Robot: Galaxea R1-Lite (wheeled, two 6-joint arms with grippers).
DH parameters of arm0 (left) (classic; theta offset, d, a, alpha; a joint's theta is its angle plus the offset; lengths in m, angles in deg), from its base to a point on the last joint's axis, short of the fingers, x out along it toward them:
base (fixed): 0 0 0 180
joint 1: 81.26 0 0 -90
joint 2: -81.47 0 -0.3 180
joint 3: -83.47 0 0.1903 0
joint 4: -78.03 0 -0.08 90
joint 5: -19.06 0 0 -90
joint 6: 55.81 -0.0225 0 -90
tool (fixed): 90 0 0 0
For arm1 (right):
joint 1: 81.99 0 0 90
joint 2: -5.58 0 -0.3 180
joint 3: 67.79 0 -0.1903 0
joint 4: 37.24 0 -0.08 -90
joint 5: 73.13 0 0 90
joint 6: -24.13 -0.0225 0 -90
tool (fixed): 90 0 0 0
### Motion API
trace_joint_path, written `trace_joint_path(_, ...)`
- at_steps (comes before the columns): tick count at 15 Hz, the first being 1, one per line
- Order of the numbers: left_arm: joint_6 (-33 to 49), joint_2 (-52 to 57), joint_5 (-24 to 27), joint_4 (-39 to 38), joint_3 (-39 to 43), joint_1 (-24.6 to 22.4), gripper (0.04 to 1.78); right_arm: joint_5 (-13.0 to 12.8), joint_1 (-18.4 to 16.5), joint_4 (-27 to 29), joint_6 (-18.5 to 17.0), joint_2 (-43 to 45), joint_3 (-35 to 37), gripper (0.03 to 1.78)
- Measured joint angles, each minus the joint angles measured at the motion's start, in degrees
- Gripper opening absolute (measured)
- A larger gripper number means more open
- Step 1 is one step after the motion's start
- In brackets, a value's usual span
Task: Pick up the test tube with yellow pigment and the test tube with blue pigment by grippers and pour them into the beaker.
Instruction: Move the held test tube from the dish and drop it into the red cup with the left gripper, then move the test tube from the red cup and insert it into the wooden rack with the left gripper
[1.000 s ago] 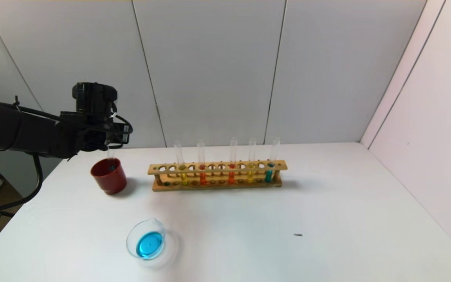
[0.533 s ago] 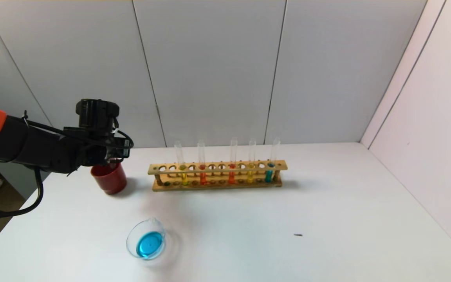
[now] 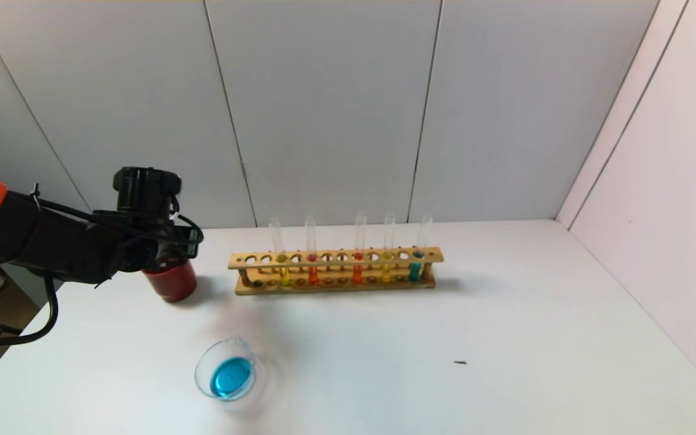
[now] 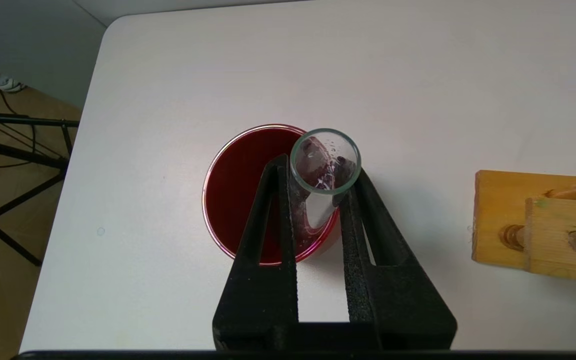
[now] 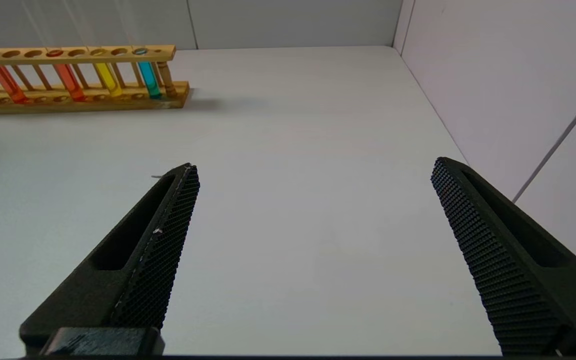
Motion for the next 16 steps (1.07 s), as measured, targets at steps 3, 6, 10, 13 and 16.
trace_joint_path(3,-0.2,0.2,0.0,-1.6,0.6,-0.2,0.48,0.0,0.0,0.0,0.0,0.0,0.0,1.7)
trace_joint_path(6,-0.7,0.8,-0.3,-1.8,0.6,-0.7,0.9,0.0,0.0,0.0,0.0,0.0,0.0,1.7)
trace_joint_path(10,-2.6,3.0,-0.4,-1.7,0.1,-0.7,1.52,0.0,0.0,0.0,0.0,0.0,0.0,1.7)
trace_joint_path(13,-2.9,6.8,-0.6,-1.7,0.8,1.3,1.73,0.0,0.0,0.0,0.0,0.0,0.0,1.7)
trace_joint_path(16,-2.0,11.0,-1.0,-1.8,4.5,5.2,1.75,0.0,0.0,0.0,0.0,0.0,0.0,1.7)
